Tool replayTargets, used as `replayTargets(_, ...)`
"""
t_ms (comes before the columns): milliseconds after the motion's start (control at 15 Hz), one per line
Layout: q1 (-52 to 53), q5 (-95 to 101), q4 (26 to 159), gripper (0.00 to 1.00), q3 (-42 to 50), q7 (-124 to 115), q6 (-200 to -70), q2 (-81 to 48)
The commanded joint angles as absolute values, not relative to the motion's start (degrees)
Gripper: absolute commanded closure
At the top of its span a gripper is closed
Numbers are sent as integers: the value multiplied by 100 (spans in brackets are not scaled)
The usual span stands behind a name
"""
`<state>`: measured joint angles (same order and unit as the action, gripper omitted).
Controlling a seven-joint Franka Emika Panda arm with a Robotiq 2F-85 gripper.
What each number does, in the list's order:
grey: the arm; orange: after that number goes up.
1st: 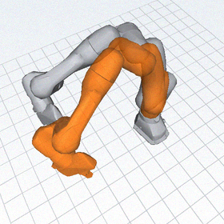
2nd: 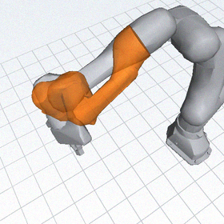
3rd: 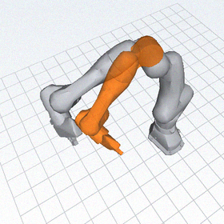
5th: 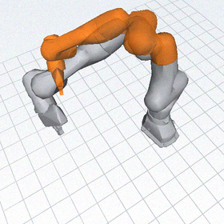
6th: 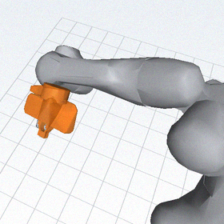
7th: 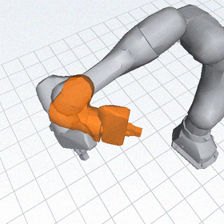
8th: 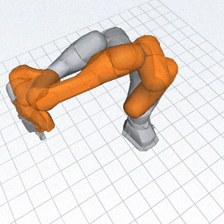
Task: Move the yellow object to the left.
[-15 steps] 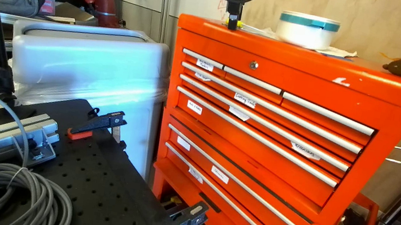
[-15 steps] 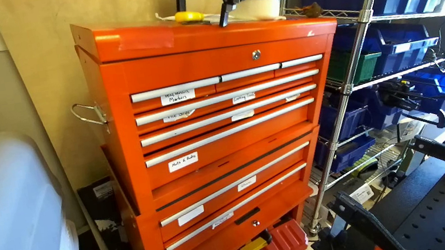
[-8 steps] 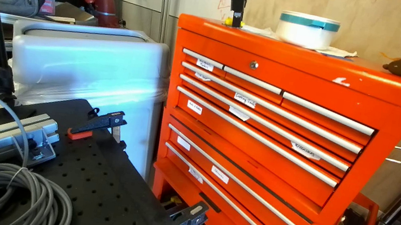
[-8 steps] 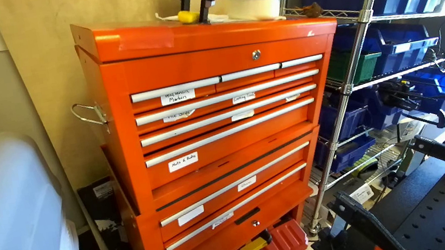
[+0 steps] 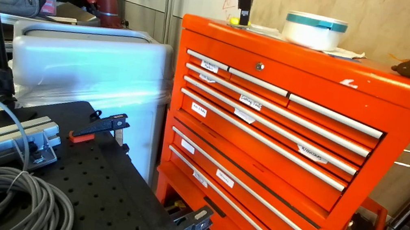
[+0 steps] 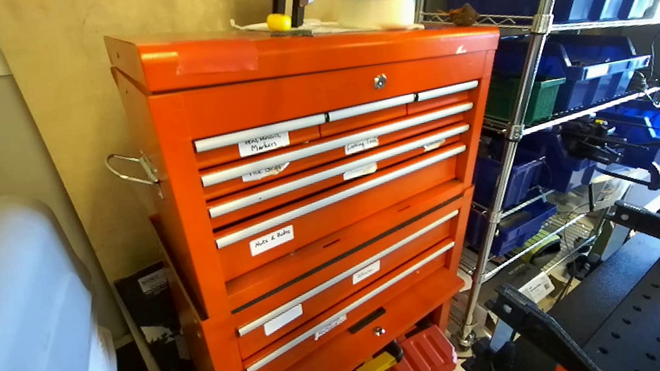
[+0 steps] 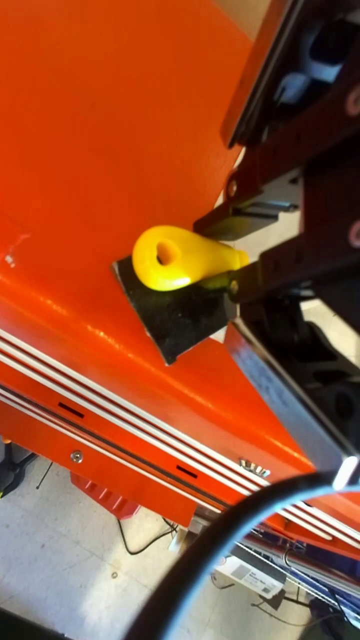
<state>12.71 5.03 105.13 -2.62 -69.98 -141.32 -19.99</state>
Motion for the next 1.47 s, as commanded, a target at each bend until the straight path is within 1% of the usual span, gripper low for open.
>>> replayTargets(0, 1337, 400, 10158, 94, -248, -7003, -13798, -2019)
replayTargets(400, 1527, 239, 9187, 94, -382, -7140, -13744, -2683)
replayTargets(600, 1660, -140, 8586, 94, -481, -7239, -13686, -3315)
replayTargets(800, 1869, -136, 8058, 94, -383, -7346, -13680, -3847)
replayTargets(1000, 1922, -136, 7653, 94, -376, -7333, -13546, -4022)
replayTargets(1067, 1929, -136, 7575, 52, -374, -7326, -13458, -4033)
replayTargets(1133, 1945, -112, 7525, 51, -357, -7333, -13410, -4024)
replayTargets(1400, 1936, -129, 7472, 23, -399, -7237, -13119, -3842)
